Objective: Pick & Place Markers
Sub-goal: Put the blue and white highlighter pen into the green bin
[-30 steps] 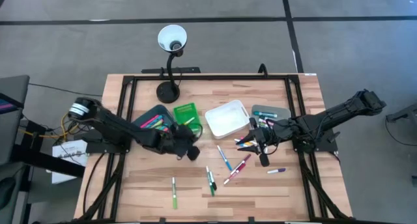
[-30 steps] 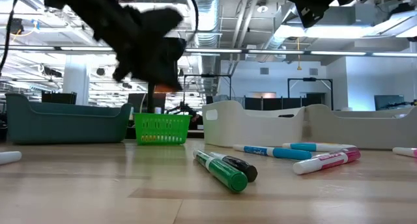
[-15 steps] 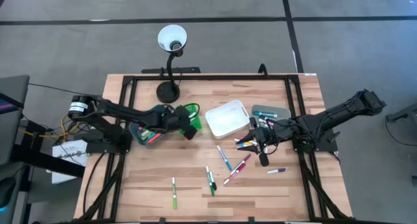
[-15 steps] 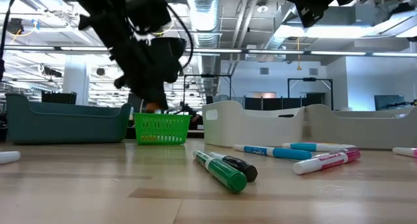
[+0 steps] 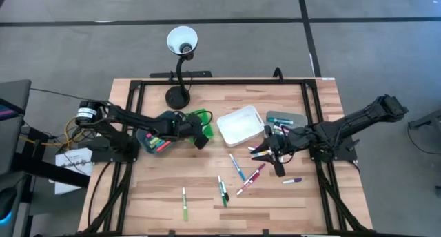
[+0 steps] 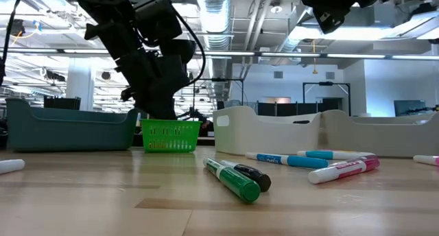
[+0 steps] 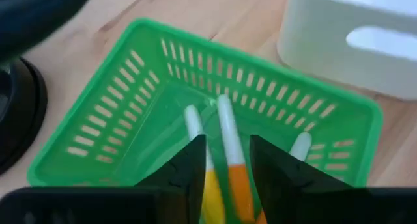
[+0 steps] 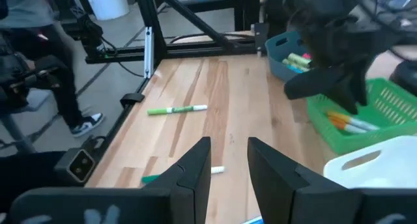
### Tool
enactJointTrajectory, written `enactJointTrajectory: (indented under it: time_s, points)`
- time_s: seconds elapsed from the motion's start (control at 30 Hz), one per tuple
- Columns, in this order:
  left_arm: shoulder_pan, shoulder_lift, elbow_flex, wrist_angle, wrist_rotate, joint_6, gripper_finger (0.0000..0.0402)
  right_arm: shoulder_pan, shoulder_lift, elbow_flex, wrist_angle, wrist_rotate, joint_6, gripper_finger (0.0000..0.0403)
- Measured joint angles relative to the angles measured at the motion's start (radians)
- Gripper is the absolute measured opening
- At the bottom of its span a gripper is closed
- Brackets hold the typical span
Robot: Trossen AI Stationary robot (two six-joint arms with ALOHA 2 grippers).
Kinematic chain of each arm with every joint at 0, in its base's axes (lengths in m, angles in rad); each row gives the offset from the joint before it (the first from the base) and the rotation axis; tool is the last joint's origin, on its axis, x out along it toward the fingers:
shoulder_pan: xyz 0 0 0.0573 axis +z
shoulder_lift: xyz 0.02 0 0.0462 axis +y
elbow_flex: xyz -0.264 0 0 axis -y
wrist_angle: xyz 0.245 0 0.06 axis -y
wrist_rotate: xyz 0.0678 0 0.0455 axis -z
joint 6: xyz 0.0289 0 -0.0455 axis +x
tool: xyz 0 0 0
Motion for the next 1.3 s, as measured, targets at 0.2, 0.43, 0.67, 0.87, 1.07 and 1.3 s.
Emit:
enactJointTrajectory:
  time_s: [0.2, 0.43, 0.67, 0.87, 1.07, 1.3]
  points:
    - [-0.037, -0.067, 0.0, 0.121, 0.0, 0.107, 0.0132, -0.001, 0.076, 0.0, 0.032, 0.004, 0.008, 0.0099]
    - [-0.133, -0.216, 0.002, 0.237, -0.001, 0.25, 0.012, -0.008, 0.272, 0.045, 0.054, 0.003, 0.008, 0.0146]
    - [-0.188, -0.283, 0.002, 0.26, -0.001, 0.336, 0.0113, -0.007, 0.406, 0.175, -0.14, 0.01, 0.191, 0.0173]
    - [-0.175, -0.301, 0.002, 0.275, -0.005, 0.366, 0.0112, 0.004, 0.494, 0.213, -0.488, 0.111, 0.319, 0.0163]
    - [-0.15, -0.3, 0.002, 0.296, -0.005, 0.365, 0.0111, -0.001, 0.533, 0.214, -0.627, 0.135, 0.356, 0.0151]
    - [-0.14, -0.298, 0.002, 0.3, -0.005, 0.358, 0.011, -0.056, 0.602, 0.214, -0.616, 0.192, 0.323, 0.0139]
